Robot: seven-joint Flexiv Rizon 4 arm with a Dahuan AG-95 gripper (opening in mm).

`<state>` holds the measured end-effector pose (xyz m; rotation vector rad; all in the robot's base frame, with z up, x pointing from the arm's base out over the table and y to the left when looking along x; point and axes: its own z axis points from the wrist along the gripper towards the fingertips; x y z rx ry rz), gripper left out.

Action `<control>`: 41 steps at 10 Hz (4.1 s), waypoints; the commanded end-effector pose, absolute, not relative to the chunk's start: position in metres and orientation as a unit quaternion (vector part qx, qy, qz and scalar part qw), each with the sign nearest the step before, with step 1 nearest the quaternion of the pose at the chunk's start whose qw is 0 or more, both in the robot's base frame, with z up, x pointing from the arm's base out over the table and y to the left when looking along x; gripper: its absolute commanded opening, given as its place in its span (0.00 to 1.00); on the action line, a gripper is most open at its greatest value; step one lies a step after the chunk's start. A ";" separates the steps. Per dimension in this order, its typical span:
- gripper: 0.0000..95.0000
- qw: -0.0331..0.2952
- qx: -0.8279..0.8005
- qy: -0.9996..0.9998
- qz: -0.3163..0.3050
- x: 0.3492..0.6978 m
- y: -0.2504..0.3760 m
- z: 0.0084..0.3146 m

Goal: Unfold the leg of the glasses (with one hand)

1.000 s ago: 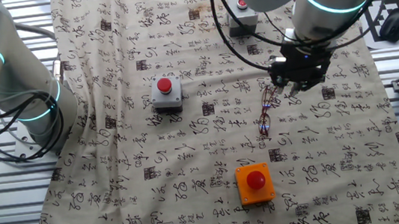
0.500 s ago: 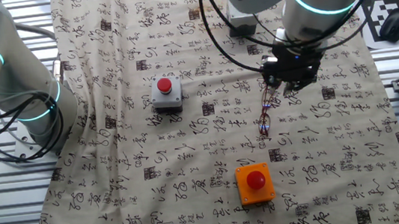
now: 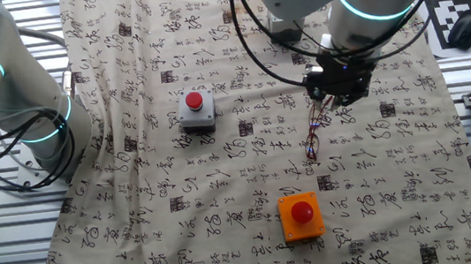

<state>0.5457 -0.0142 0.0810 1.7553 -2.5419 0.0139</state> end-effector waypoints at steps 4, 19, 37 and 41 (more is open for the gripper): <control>0.20 0.021 0.568 -0.822 0.005 0.542 -0.015 0.076; 0.00 0.004 0.543 -0.840 -0.020 0.536 0.005 0.072; 0.00 0.003 0.514 -0.857 -0.031 0.532 0.034 0.086; 0.00 0.003 0.513 -0.858 -0.031 0.531 0.034 0.090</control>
